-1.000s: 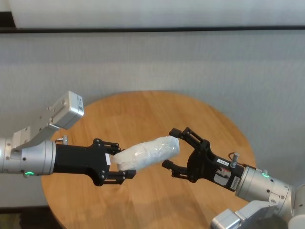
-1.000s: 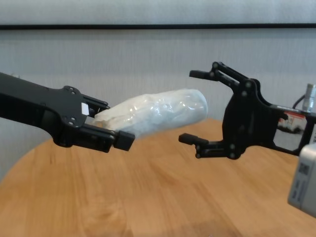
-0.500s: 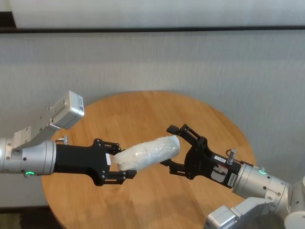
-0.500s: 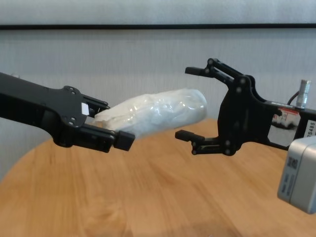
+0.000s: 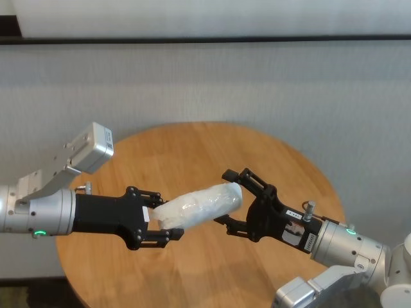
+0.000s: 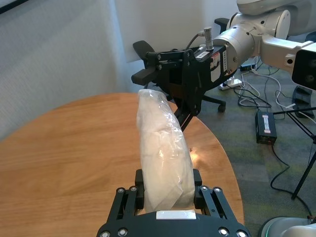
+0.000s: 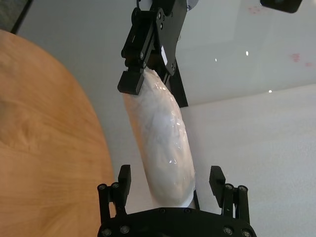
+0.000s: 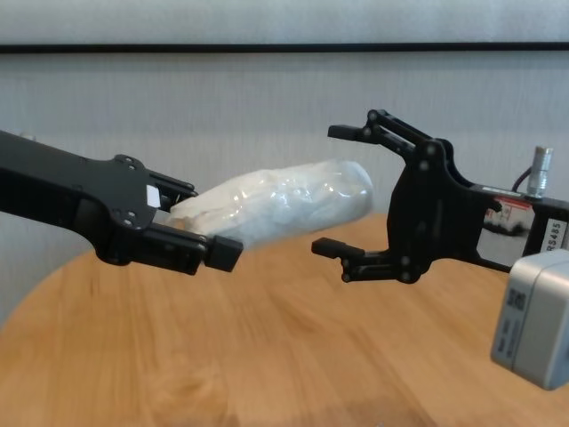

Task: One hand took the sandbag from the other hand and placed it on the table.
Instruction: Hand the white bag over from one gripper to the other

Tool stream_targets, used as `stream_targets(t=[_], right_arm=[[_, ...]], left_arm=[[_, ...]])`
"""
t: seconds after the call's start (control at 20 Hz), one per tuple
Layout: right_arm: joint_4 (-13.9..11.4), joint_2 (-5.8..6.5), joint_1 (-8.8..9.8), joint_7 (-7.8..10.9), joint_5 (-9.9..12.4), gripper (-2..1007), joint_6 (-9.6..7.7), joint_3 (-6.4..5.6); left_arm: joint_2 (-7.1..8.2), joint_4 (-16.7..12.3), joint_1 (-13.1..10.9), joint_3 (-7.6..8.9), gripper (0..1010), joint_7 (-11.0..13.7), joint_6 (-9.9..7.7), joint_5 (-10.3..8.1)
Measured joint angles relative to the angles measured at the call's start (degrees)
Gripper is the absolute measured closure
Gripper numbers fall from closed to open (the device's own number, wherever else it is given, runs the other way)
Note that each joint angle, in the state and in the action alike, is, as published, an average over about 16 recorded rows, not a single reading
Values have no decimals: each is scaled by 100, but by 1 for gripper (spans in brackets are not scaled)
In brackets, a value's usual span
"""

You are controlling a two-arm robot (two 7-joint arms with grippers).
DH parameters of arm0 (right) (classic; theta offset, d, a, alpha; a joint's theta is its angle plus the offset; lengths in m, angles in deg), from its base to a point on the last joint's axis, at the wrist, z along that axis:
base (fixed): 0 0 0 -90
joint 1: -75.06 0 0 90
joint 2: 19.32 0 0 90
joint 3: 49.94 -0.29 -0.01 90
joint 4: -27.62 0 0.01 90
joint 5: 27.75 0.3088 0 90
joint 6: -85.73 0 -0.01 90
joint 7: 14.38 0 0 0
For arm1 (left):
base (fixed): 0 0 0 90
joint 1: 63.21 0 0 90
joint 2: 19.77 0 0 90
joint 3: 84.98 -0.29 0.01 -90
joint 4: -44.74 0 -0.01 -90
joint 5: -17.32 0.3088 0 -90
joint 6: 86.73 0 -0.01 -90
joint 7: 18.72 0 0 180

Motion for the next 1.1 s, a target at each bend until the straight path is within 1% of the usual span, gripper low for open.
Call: stream_targets(t=[1.1], right_arm=[[26,52,-144,-126,35,4,-190,247]], left_arm=[[0,0,0,0,442,0,0,0]])
